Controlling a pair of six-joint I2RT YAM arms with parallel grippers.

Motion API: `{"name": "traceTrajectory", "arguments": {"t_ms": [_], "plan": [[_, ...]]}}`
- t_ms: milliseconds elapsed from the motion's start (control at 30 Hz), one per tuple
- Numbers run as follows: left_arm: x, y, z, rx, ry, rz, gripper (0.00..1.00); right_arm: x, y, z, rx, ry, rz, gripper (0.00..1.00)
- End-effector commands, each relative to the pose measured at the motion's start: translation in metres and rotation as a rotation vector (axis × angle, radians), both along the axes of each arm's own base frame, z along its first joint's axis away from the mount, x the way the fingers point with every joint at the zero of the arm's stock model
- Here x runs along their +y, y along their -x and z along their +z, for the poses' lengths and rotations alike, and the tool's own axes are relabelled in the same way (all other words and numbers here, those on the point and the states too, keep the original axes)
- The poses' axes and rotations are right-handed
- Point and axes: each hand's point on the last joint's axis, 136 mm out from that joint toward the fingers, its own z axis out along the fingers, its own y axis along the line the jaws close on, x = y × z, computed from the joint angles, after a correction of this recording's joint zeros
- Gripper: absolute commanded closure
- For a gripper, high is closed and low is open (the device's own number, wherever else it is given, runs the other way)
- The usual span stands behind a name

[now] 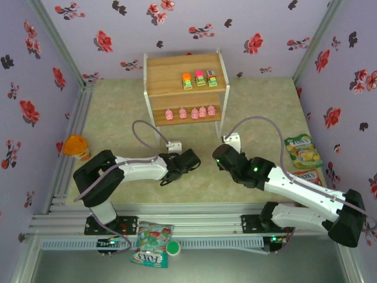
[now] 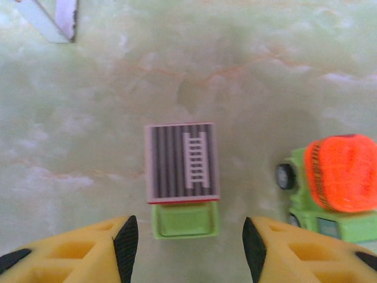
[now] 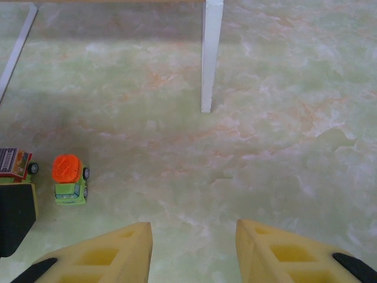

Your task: Place and organize the plastic toys onto the shelf

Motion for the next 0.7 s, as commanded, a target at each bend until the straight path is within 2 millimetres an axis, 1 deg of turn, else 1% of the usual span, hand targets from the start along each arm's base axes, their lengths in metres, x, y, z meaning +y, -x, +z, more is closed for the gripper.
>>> {"name": "traceTrajectory", "arguments": {"t_ms": [0, 233, 500, 667], "plan": [[-0.007, -0.005, 0.008, -0.037, -0.006, -0.003, 0.45, -0.002, 0.001, 0.000, -0.004, -0.027, -0.018, 0.57], [-0.001, -0.006, 0.005, -0.037, -0.024, 0.032, 0.45, -0.006, 0.002, -0.002, -0.002, -0.025, -0.024, 0.57], [0.007, -0.007, 0.007, -0.060, -0.030, 0.060, 0.45, -0.007, 0.002, -0.006, 0.004, -0.029, -0.026, 0.57], [0.007, -0.009, 0.004, -0.058, -0.038, 0.063, 0.45, -0.005, 0.002, -0.008, 0.010, -0.031, -0.025, 0.57]]}}
